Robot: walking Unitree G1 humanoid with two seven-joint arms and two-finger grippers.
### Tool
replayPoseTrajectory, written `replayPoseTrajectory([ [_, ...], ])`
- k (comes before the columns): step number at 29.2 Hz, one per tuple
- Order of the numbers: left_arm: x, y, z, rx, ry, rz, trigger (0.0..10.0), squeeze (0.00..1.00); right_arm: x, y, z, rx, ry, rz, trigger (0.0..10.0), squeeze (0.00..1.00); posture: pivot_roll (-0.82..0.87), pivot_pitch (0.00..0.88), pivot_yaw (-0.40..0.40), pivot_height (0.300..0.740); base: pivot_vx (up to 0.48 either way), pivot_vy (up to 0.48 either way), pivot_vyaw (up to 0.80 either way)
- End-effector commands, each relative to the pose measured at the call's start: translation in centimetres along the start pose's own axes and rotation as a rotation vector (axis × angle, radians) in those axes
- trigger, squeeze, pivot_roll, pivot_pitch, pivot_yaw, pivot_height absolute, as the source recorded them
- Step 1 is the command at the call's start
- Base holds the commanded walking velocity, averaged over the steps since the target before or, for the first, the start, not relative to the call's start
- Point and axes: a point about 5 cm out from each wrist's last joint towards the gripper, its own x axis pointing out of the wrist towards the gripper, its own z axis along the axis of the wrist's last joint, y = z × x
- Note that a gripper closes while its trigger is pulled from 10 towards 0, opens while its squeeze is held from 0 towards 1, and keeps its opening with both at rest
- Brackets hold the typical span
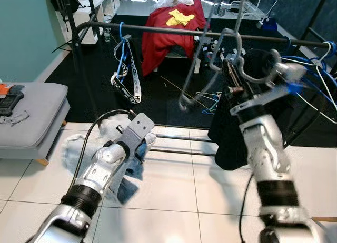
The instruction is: Hang hanger
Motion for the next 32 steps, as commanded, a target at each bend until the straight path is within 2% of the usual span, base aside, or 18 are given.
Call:
replayPoseTrajectory([
  [1,0.0,-0.2,0.1,-0.042,-0.005,0.004,0.0,0.0,-0.3,-0.4,-1.5,-0.018,0.083,-0.038,10.0,0.0,-0.02,0.083,0.004,0.74,0.0,0.0,0.0],
  [2,-0.4,-0.1,-0.5,-0.144,-0.015,0.052,0.0,0.0,-1.3,-1.5,-3.5,-0.02,0.198,-0.107,10.0,0.0,-0.02,0.08,0.006,0.74,0.0,0.0,0.0],
  [3,-1.2,-0.1,-1.4,-0.249,-0.025,0.086,10.0,0.0,-2.6,-2.5,-5.1,-0.024,0.277,-0.162,10.0,0.0,-0.03,0.07,0.017,0.74,0.0,0.0,0.0],
  [4,-1.2,-0.1,-1.4,-0.249,-0.025,0.086,10.0,0.0,-2.6,-2.5,-5.1,-0.024,0.277,-0.162,10.0,0.0,-0.03,0.07,0.017,0.74,0.0,0.0,0.0],
  [5,-1.8,-0.1,-1.9,-0.314,-0.031,0.108,10.0,0.0,-3.5,-3.1,-6.1,-0.029,0.327,-0.199,10.0,0.0,-0.03,0.07,0.017,0.74,0.0,0.0,0.0],
  [6,-1.8,-0.1,-1.9,-0.314,-0.031,0.108,10.0,0.0,-3.5,-3.1,-6.1,-0.029,0.327,-0.199,10.0,0.0,-0.03,0.07,0.017,0.74,0.0,0.0,0.0],
  [7,-2.4,-0.5,-2.5,-0.36,-0.02,0.106,10.0,0.0,-4.7,-4.3,-7.5,-0.127,0.45,-0.254,10.0,0.0,-0.02,0.072,0.02,0.74,0.0,0.0,0.0],
  [8,-2.9,-1.1,-2.8,-0.365,-0.013,0.077,10.0,0.0,-5.6,-5.1,-8.8,-0.204,0.558,-0.251,10.0,0.0,-0.02,0.058,0.025,0.74,0.0,0.0,0.0],
  [9,-2.9,-1.1,-2.8,-0.365,-0.013,0.077,10.0,0.0,-5.6,-5.1,-8.8,-0.204,0.558,-0.251,10.0,0.0,-0.02,0.058,0.025,0.74,0.0,0.0,0.0],
  [10,-3.2,-1.5,-2.9,-0.362,-0.008,0.055,10.0,0.0,-6.2,-5.7,-9.5,-0.252,0.633,-0.249,10.0,0.0,-0.02,0.057,0.024,0.74,0.0,0.0,0.0],
  [13,-3.5,-2.3,-3.3,-0.332,0.021,0.006,10.0,0.0,-6.7,-6.6,-10.1,-0.301,0.677,-0.231,10.0,0.0,-0.02,0.048,0.033,0.74,0.0,0.0,0.0],
  [14,-3.5,-2.5,-3.4,-0.321,0.033,0.004,10.0,0.0,-6.5,-6.7,-9.9,-0.31,0.655,-0.232,10.0,0.0,-0.03,0.051,0.039,0.74,0.0,0.0,0.0],
  [16,-3.4,-2.7,-3.3,-0.33,0.039,-0.004,10.0,0.0,-5.3,-6.0,-8.7,-0.294,0.535,-0.22,10.0,0.0,-0.03,0.042,0.045,0.74,0.0,0.0,0.0],
  [19,-3.3,-2.8,-3.2,-0.329,0.029,0.002,10.0,0.0,-4.9,-5.5,-8.2,-0.28,0.482,-0.21,10.0,0.0,-0.04,0.042,0.047,0.74,0.0,0.0,0.0],
  [21,-2.8,-3.0,-3.0,-0.351,0.0,0.022,10.0,0.0,-4.9,-4.0,-8.5,-0.19,0.416,-0.197,10.0,0.0,-0.04,0.048,0.048,0.74,0.0,0.0,0.0],
  [23,-2.8,-3.0,-3.0,-0.351,0.0,0.022,10.0,0.0,-4.9,-4.0,-8.5,-0.19,0.416,-0.197,10.0,0.0,-0.04,0.048,0.048,0.74,0.0,0.0,0.0],
  [27,-2.5,-3.3,-2.7,-0.337,-0.01,0.027,10.0,0.0,-6.3,-3.0,-10.0,-0.143,0.41,-0.202,10.0,0.0,-0.04,0.05,0.046,0.74,0.0,0.0,0.0],
  [32,-2.7,-3.4,-2.5,-0.341,-0.017,0.026,10.0,0.0,-6.6,-2.6,-10.2,-0.125,0.407,-0.208,10.0,0.0,-0.04,0.051,0.037,0.74,0.0,0.0,0.0],
])
